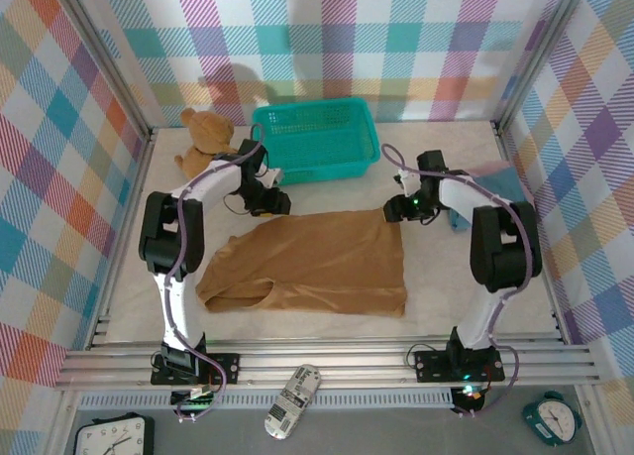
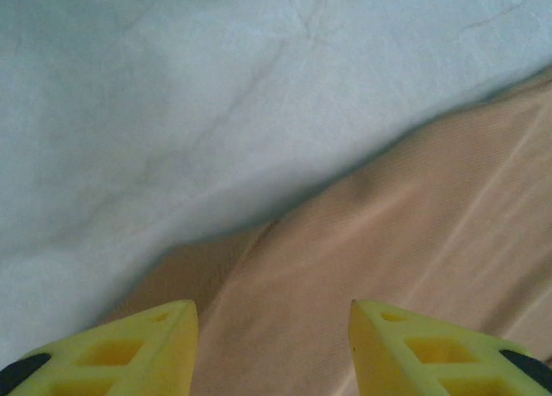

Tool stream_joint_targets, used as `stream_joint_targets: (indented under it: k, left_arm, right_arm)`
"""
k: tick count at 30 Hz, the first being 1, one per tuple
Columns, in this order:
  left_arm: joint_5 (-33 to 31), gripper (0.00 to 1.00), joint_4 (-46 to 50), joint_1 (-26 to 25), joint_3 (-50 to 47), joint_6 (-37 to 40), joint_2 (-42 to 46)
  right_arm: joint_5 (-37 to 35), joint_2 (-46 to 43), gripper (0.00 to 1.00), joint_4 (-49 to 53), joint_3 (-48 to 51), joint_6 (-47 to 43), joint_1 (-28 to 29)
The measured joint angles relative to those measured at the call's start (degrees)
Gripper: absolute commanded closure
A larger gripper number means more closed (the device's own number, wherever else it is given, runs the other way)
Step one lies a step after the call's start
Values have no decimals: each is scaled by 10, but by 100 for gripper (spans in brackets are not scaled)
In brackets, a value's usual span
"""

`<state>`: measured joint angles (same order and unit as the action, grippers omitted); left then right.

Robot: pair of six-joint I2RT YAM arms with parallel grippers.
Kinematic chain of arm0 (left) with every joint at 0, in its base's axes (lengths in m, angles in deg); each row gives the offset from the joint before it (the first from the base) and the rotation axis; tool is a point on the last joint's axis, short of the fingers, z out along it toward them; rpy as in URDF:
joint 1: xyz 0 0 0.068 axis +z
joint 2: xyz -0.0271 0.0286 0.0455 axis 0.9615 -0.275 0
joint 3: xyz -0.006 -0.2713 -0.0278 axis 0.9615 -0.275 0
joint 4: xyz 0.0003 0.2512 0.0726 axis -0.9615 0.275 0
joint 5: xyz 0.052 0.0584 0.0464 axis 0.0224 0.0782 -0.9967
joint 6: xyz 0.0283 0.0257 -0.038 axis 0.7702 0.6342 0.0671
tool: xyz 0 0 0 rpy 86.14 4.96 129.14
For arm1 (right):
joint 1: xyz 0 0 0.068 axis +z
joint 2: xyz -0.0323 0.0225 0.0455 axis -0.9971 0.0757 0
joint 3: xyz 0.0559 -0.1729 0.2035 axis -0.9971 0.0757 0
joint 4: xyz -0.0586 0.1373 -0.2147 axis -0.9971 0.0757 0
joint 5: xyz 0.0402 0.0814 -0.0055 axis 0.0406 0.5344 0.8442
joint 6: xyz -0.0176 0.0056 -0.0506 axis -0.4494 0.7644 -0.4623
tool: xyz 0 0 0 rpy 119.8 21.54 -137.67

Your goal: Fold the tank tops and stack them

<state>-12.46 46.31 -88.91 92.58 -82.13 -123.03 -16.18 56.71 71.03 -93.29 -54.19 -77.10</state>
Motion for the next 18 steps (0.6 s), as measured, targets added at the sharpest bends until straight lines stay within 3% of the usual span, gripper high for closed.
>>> stream_joint_targets:
  k: [11,18]
  left_arm:
    - [11,57,-18,-10,22,19,-48]
    - [25,73,-28,-16,22,22,-50]
  right_arm:
    - [-18,77,49,19,-68,27,-6]
    - [3,91,54,29,-85,28,-12]
